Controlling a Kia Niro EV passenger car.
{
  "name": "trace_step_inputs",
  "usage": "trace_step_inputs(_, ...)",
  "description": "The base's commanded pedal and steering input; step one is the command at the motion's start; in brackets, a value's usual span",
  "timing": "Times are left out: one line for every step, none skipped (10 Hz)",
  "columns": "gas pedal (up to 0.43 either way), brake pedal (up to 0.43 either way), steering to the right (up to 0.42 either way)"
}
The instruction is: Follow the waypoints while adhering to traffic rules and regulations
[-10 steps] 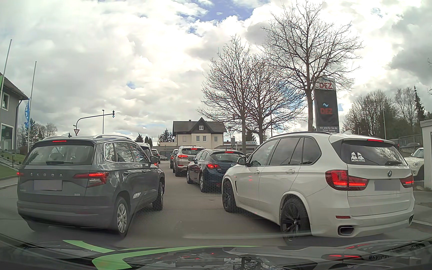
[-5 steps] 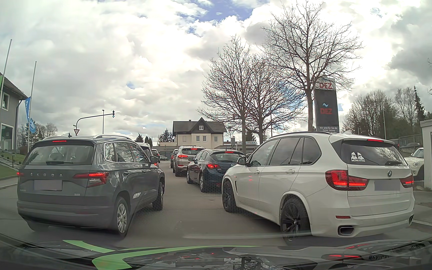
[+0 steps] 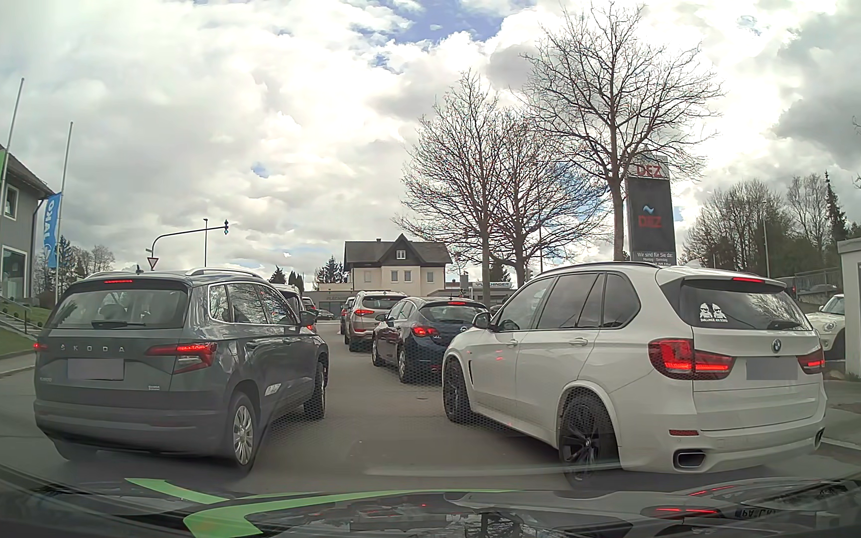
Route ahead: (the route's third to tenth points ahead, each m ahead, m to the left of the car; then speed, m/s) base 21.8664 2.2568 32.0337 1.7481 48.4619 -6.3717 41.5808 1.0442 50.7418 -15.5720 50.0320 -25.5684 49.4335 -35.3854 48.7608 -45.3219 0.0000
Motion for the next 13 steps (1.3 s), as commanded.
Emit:
trace_step_inputs(0.0,0.293,0.568)
trace_step_inputs(0.0,0.287,0.568)
trace_step_inputs(0.0,0.287,0.568)
trace_step_inputs(0.0,0.287,0.568)
trace_step_inputs(0.0,0.293,0.568)
trace_step_inputs(0.0,0.293,0.568)
trace_step_inputs(0.0,0.293,0.568)
trace_step_inputs(0.0,0.293,0.568)
trace_step_inputs(0.0,0.293,0.568)
trace_step_inputs(0.0,0.293,0.568)
trace_step_inputs(0.0,0.293,0.568)
trace_step_inputs(0.0,0.293,0.568)
trace_step_inputs(0.0,0.293,0.568)
